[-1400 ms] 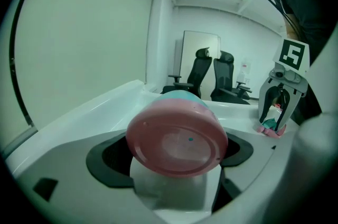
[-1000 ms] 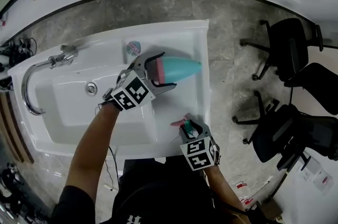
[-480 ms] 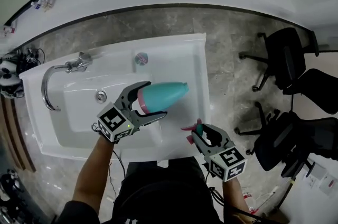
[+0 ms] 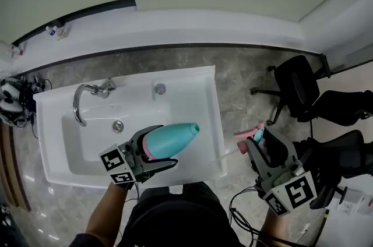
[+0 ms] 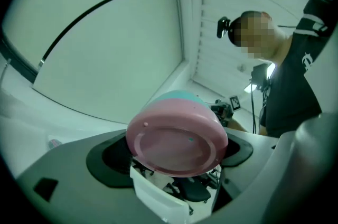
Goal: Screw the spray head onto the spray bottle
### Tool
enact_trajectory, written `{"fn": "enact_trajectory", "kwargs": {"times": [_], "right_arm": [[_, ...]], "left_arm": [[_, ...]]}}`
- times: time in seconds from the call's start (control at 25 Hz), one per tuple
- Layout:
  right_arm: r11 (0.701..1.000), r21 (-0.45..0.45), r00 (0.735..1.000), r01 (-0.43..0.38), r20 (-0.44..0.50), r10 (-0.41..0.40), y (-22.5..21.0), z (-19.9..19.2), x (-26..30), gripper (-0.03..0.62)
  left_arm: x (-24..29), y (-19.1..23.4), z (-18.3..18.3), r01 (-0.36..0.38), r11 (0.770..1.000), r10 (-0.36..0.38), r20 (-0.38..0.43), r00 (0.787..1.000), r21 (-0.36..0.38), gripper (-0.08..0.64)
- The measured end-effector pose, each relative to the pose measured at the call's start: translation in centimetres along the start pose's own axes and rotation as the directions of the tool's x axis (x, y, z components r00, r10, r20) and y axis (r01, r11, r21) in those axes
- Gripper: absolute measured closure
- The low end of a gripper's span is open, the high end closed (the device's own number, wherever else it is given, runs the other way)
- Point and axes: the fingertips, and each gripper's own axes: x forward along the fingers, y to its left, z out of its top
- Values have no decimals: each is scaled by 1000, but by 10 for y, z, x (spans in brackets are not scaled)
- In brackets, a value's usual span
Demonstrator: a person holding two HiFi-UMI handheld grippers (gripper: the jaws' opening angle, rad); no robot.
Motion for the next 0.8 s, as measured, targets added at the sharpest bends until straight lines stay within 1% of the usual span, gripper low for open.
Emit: {"fn": "enact_trajectory", "kwargs": {"times": [0.04, 0.12, 0.2, 0.24, 0.28, 0.36, 0.44, 0.52, 0.64, 0.72, 0.8], "right_arm": [[1000, -30, 1000, 7, 27, -6, 4, 17, -6, 443], [996, -91, 998, 24, 52, -19, 13, 42, -18, 443], [989, -145, 997, 40, 72, -30, 22, 61, -28, 443], [985, -164, 995, 44, 95, -29, 28, 74, -33, 443], [983, -179, 991, 45, 129, -22, 35, 89, -37, 443], [977, -207, 979, 53, 206, -10, 50, 124, -48, 443], [966, -245, 965, 89, 263, -22, 61, 156, -63, 443], [941, -304, 949, 148, 311, -49, 67, 182, -79, 443], [888, -395, 925, 238, 371, -83, 73, 211, -101, 443], [859, -434, 913, 271, 398, -87, 83, 225, -109, 443], [842, -462, 909, 278, 411, -75, 95, 234, -111, 442]], "left_arm": [[0, -11, 7, 25, 1000, -25, 31, 999, -8, 104], [1, -33, 19, 75, 997, -74, 76, 994, -14, 104], [0, -53, 28, 132, 991, -128, 117, 985, -23, 104], [-2, -61, 33, 164, 986, -158, 144, 977, -31, 104], [-4, -68, 39, 199, 979, -189, 178, 966, -42, 104], [-11, -82, 52, 268, 962, -245, 250, 937, -60, 104], [-18, -94, 63, 321, 945, -288, 308, 907, -59, 104], [-26, -108, 69, 354, 935, -325, 330, 886, -32, 104], [-33, -127, 72, 392, 920, -374, 327, 868, 14, 104], [-38, -138, 75, 414, 910, -400, 327, 857, 27, 105], [-42, -145, 77, 423, 905, -409, 331, 850, 31, 104]]}}
